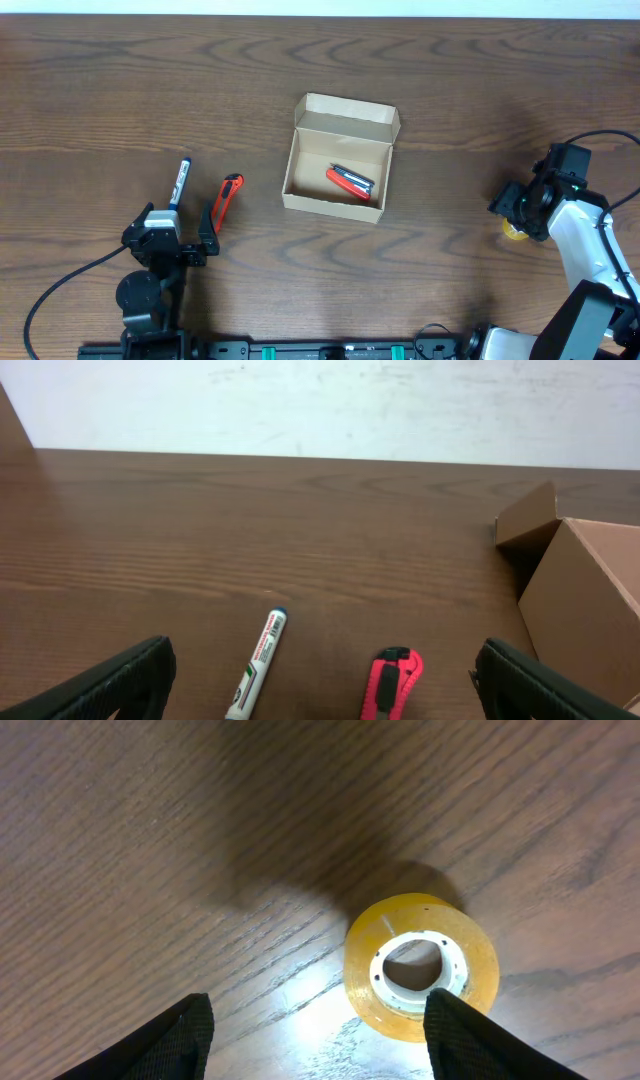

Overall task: Pack container
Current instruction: 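Lower the right gripper and grasp the tape roll rim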

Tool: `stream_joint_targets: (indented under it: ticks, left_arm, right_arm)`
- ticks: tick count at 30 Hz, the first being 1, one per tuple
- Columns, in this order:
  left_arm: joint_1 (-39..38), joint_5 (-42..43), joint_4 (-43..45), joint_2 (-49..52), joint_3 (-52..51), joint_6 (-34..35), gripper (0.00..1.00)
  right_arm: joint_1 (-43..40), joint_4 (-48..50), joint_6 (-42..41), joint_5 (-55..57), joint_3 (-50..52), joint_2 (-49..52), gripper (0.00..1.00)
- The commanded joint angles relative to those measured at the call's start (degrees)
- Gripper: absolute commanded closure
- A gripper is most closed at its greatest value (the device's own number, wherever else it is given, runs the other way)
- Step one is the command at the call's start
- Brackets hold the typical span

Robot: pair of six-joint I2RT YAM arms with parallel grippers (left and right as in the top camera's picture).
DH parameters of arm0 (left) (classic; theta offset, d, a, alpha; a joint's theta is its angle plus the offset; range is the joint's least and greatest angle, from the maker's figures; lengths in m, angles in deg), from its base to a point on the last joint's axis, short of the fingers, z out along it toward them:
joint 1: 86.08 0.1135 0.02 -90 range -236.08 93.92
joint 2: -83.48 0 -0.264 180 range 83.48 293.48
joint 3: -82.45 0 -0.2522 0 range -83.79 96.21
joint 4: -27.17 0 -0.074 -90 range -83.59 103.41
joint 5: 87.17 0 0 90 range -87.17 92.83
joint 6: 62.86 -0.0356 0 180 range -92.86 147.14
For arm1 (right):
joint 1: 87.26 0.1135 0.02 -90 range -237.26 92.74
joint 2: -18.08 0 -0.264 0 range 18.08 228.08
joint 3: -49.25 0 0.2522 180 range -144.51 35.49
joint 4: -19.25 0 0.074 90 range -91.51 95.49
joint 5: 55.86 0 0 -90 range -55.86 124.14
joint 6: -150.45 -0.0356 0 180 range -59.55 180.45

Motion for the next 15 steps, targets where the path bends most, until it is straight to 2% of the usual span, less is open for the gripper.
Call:
stream_joint_targets:
  ticks: [1,15]
  left_arm:
    - [0.02,1.53,-1.49,0.09,-1.25,0.39,0.04]
    - [0.02,1.55,-1.46,0.09,-1.25,0.42,0.05]
  right_arm:
    - [-0.59,-0.09,1.18,1.42,-0.94,1.05,0.33]
    - [-0.59,1.33,2.29,1.95,-0.94,6.88,0.34]
